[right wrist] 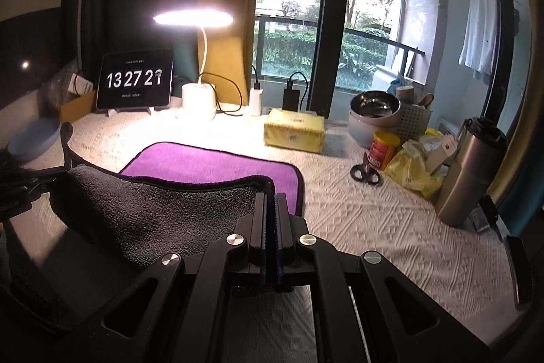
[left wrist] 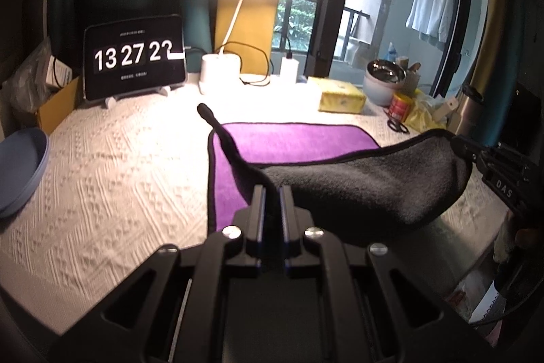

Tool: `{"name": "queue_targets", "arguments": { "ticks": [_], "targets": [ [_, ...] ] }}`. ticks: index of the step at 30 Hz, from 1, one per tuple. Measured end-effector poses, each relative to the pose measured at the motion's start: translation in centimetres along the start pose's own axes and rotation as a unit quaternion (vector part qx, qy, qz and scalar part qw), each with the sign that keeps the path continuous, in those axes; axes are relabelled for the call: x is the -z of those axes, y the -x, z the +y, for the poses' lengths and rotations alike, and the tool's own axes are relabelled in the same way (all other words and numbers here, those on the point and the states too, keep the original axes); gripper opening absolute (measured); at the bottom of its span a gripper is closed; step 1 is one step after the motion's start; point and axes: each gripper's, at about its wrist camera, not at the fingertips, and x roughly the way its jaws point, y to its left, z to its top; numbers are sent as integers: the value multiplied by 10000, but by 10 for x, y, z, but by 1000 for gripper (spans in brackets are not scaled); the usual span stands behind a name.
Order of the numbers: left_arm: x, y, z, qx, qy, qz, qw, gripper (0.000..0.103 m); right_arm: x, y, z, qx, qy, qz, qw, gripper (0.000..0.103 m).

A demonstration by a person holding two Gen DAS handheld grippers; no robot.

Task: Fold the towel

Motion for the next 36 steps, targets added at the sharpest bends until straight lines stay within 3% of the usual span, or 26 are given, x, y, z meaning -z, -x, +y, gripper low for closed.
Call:
{"name": "queue_targets", "arguments": {
  "ticks": [20, 36],
  "targets": [
    [-47, -39, 3, -67, -121, -209, 9997, 8, -36, -49, -19, -73, -223, -115, 9997, 5],
    [-73, -108, 6, -102, -95, -41, 9999, 8, -45, -114, -36, -24, -406, 130, 9991, 5]
  ]
}}
